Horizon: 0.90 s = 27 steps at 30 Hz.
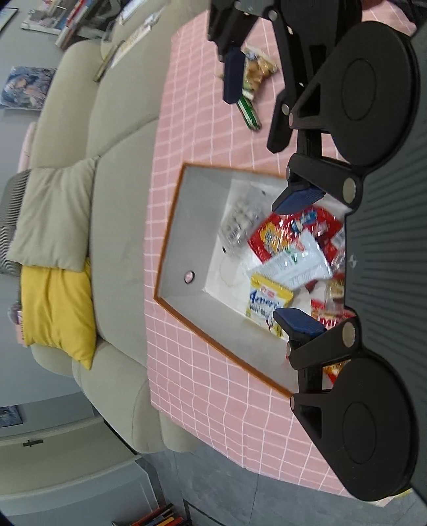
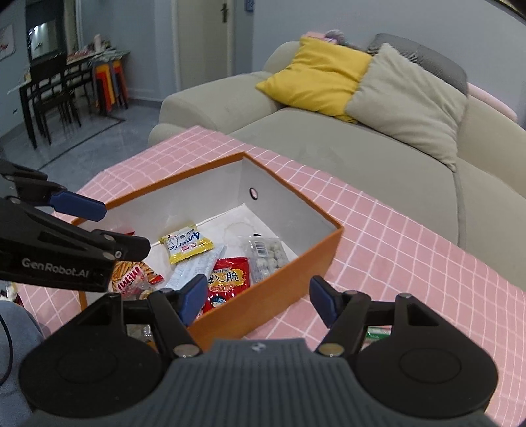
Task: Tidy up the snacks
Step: 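Withdraw both tools from the shoebox toward the bread-roll bag and green sausage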
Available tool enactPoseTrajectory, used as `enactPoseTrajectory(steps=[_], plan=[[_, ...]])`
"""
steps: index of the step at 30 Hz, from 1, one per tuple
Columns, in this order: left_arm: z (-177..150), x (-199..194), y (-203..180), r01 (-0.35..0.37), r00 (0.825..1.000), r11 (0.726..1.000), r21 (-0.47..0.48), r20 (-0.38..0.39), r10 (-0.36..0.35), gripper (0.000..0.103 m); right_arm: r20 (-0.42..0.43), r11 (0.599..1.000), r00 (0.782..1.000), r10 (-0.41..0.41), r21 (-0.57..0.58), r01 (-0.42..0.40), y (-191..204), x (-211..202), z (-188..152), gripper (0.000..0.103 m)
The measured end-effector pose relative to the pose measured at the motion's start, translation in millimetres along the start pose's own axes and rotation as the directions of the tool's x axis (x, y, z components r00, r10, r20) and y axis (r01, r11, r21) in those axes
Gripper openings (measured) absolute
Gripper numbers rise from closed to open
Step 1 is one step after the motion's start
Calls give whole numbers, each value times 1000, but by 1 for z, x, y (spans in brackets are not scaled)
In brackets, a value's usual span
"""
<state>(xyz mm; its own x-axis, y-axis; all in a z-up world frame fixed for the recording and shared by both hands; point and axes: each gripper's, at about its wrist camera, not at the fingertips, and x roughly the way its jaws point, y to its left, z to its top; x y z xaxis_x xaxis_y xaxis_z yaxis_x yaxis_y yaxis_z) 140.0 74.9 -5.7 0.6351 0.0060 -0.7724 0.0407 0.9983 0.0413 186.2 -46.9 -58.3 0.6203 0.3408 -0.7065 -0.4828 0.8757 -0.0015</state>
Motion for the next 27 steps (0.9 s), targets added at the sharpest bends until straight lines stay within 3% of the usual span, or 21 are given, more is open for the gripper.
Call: enactPoseTrajectory(steps=[15, 27], plan=[[-20, -26, -55, 98, 994, 995, 11, 53, -98, 76, 32, 984, 998, -53, 173, 46, -36, -45, -58, 66], [-38, -10, -106, 190, 981, 980, 65, 33, -193, 76, -6, 949, 982, -190, 255, 185, -72, -57, -116, 66]])
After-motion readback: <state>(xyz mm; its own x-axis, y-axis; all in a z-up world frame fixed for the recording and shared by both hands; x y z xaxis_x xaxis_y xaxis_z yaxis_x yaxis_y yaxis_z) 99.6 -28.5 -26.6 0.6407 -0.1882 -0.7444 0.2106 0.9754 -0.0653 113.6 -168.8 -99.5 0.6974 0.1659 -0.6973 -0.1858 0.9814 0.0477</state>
